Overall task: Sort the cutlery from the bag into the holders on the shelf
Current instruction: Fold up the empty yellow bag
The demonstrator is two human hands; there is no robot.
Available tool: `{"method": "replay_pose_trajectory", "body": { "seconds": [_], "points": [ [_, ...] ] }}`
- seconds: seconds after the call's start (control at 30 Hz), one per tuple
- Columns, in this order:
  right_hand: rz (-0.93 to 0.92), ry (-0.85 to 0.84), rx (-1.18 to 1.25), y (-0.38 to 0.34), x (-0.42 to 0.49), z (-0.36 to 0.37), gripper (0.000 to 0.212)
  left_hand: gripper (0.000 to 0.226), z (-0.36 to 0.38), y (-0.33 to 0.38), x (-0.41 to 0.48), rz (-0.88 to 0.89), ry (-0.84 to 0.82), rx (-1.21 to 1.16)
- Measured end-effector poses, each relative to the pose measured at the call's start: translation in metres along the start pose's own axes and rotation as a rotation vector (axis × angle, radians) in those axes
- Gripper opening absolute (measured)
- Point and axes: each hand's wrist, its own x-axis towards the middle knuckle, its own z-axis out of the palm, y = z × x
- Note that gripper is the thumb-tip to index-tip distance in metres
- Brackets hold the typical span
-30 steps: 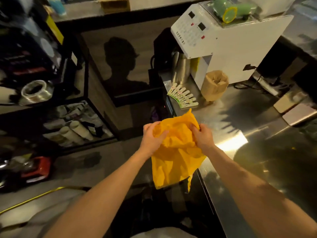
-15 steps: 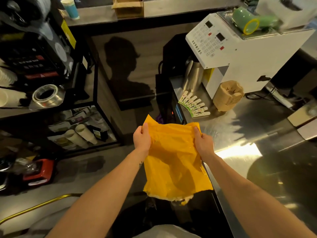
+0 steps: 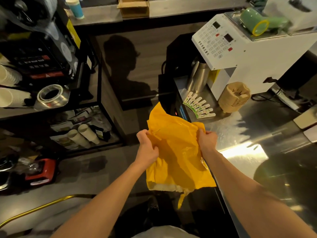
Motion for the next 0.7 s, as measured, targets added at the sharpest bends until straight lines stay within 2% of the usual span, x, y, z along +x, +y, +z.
{"method": "replay_pose_trajectory", "body": {
  "seconds": [0.07,0.13,0.23,0.33,0.4,0.53,0.6,0.7],
  "points": [
    [-0.007,0.029,0.013,-0.003,-0.002,0.000,0.029,0.056,-0.001,0.003,-0.004,0.170,0.107,0.099],
    [-0.035,0.056,-0.002,-0.004,-0.002,-0.001,0.025,0.064,-0.001,0.005,-0.002,0.263,0.059,0.179],
    [-0.086,0.060,-0.034,-0.007,-0.003,0.001,0.016,0.082,0.001,0.002,0.007,0.281,-0.121,0.363],
    [-0.145,-0.047,-0.031,-0.009,-0.007,0.002,0.017,0.082,0.000,-0.001,0.017,0.206,-0.197,0.439],
    [-0.188,-0.193,-0.017,-0.011,-0.012,0.001,0.029,0.075,-0.001,-0.003,0.023,0.161,-0.144,0.459],
    [-0.199,-0.504,-0.062,-0.013,-0.022,-0.003,0.082,0.054,-0.003,-0.008,0.034,0.087,-0.069,0.434],
    [-0.287,-0.564,-0.277,-0.014,-0.027,-0.003,0.096,0.041,-0.005,-0.011,0.040,0.075,-0.032,0.367],
    [-0.468,-0.609,-0.613,-0.013,-0.029,0.001,0.104,0.030,-0.008,-0.012,0.044,0.054,0.005,0.259]
  ]
}}
